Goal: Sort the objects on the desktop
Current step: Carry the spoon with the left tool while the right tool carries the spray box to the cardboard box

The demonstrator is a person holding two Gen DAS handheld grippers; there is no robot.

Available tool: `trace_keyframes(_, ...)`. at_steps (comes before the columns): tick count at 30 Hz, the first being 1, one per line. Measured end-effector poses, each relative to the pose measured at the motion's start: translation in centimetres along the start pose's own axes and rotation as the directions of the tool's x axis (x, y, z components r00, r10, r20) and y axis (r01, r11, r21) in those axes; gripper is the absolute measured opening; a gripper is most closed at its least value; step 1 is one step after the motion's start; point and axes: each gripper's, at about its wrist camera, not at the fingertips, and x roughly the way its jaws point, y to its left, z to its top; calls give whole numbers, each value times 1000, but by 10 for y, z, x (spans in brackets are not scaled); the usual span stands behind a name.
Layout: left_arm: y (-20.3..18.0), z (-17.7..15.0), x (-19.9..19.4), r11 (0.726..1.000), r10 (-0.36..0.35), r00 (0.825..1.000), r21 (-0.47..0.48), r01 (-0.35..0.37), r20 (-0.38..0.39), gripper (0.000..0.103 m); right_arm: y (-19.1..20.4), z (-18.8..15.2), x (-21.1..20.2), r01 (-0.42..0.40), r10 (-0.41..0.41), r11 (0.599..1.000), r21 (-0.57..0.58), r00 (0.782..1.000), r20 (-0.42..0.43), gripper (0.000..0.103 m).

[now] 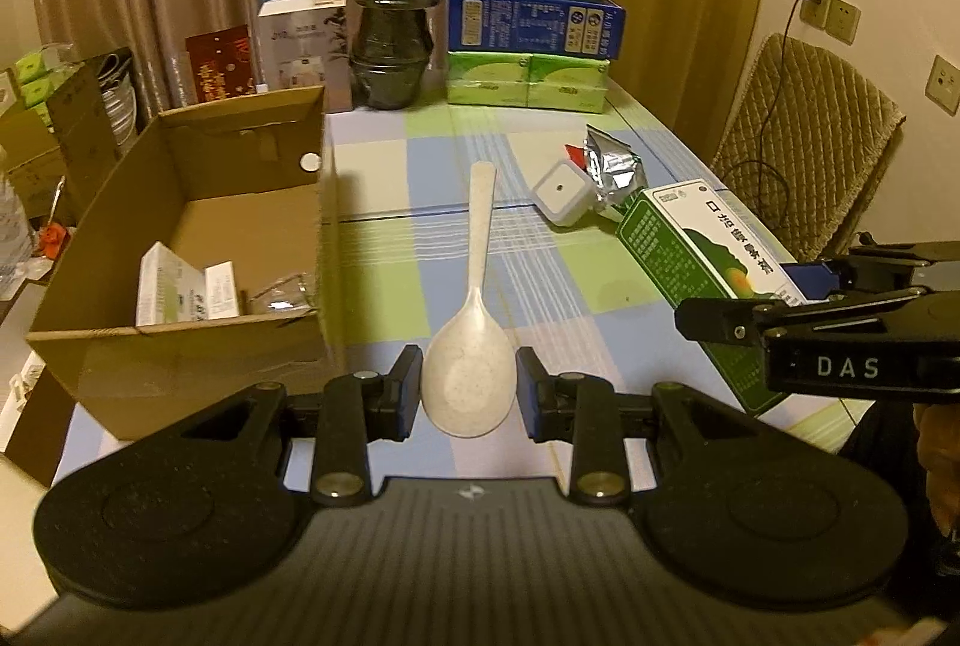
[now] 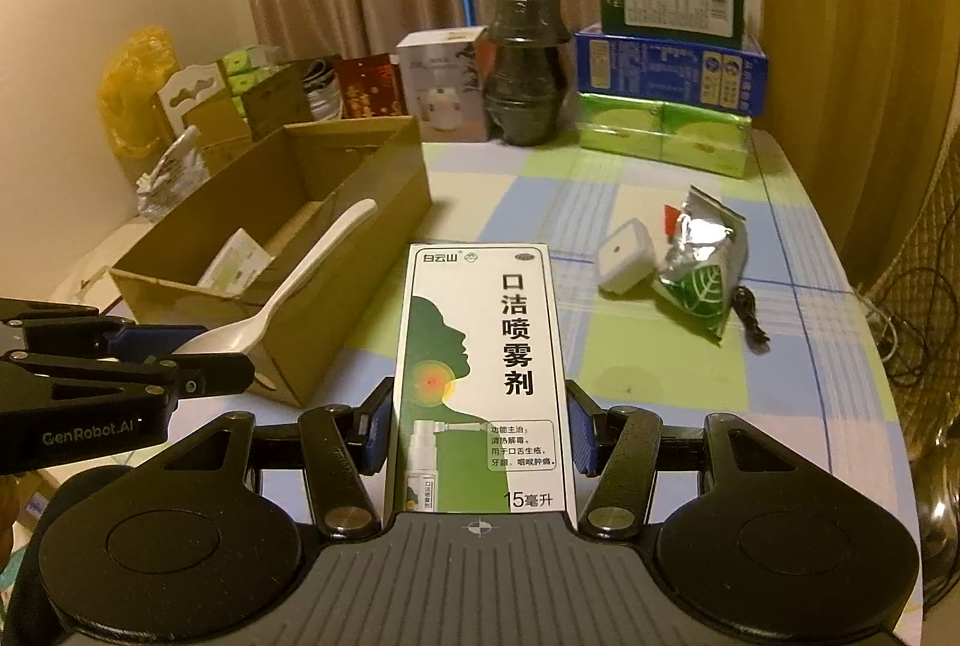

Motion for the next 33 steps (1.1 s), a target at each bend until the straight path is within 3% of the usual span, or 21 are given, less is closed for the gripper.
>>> trace_keyframes(13, 29, -10, -20, 998, 56, 998, -35, -56, -1, 28, 23, 6, 3, -34, 34, 998, -44, 999, 8, 52)
trace_keyframes(33, 104, -6, -42, 973, 209, 978, -100, -207, 7, 28, 103, 39, 45, -164, 164, 972, -169, 986, -11, 52)
